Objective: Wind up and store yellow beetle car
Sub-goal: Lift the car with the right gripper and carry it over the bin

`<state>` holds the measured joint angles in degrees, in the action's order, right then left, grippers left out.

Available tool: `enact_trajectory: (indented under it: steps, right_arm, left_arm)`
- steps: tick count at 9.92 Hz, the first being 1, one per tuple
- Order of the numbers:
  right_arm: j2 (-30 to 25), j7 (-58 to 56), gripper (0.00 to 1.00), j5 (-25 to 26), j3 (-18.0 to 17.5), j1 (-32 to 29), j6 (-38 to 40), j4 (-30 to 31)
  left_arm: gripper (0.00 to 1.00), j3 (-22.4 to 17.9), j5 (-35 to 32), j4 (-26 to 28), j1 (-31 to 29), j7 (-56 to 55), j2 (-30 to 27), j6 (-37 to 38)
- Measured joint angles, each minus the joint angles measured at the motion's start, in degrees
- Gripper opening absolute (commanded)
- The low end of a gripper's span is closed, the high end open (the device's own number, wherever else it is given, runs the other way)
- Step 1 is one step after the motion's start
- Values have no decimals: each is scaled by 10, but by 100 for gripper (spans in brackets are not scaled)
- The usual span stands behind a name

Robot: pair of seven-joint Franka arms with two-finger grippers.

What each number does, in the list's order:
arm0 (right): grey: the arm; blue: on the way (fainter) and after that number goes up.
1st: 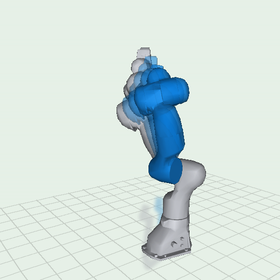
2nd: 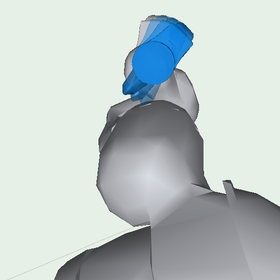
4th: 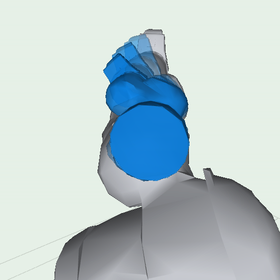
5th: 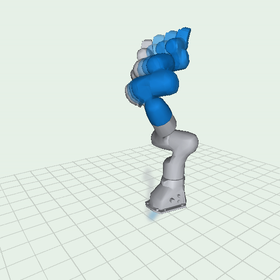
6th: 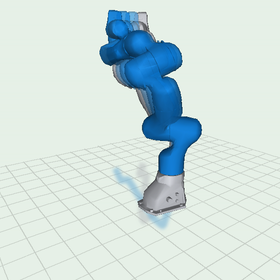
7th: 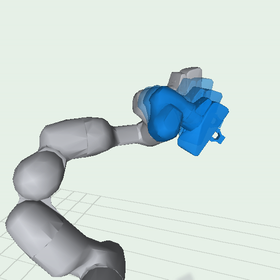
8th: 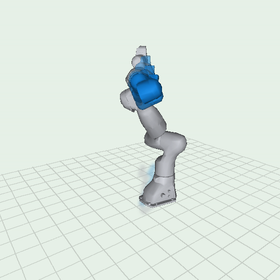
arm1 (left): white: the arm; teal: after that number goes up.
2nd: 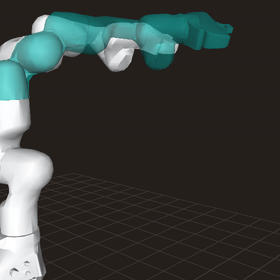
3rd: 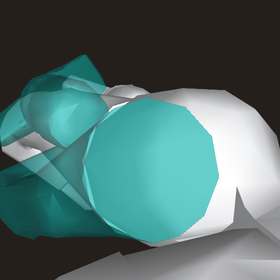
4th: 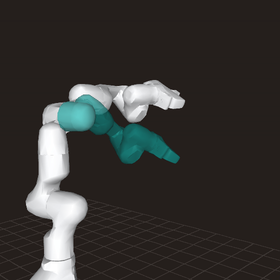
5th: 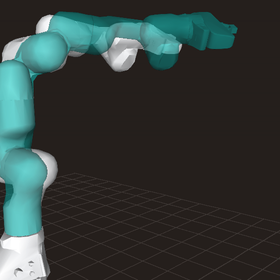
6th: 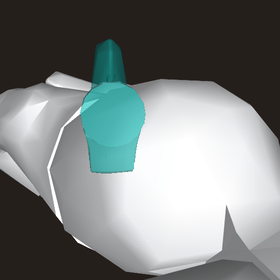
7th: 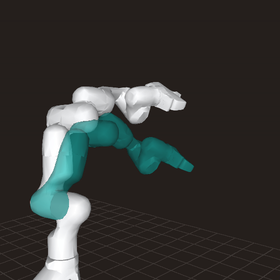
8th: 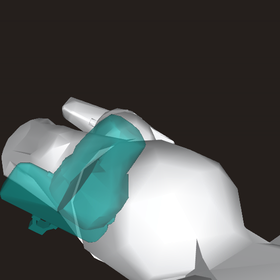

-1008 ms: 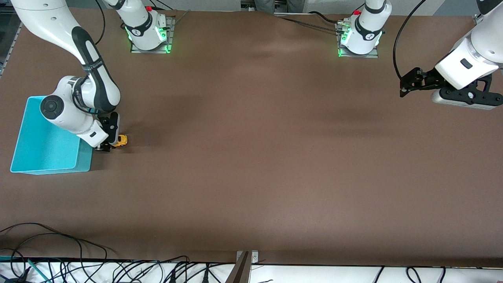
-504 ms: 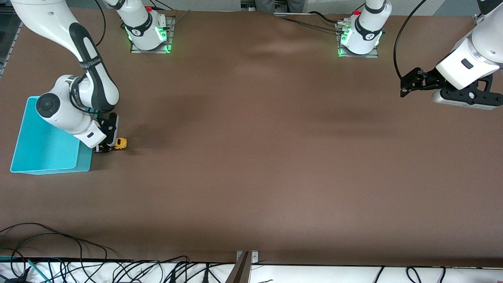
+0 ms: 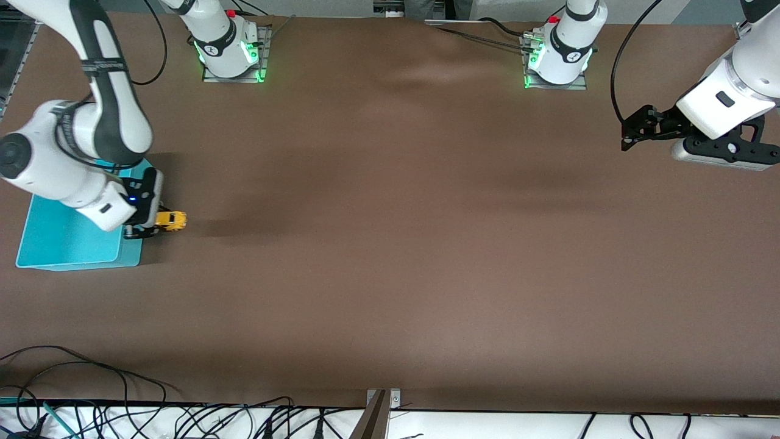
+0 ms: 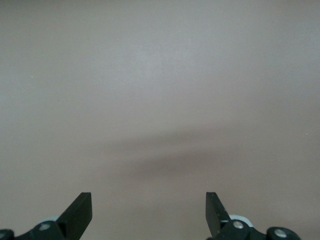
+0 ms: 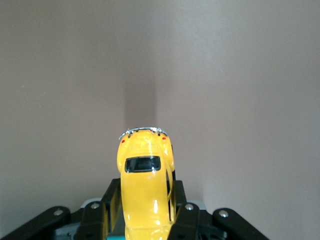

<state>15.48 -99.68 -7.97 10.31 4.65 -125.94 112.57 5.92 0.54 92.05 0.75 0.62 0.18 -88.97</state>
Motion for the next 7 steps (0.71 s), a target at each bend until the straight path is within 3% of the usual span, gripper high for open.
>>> enact_trajectory:
  steps: [3,7]
  right_arm:
    - [5,-44,0,0,73,-14,35,-25]
    - [54,-99,0,0,85,-85,0,-25]
  left_arm:
    - [100,0,0,0,0,0,0,0]
    - [100,0,0,0,-1,0,0,0]
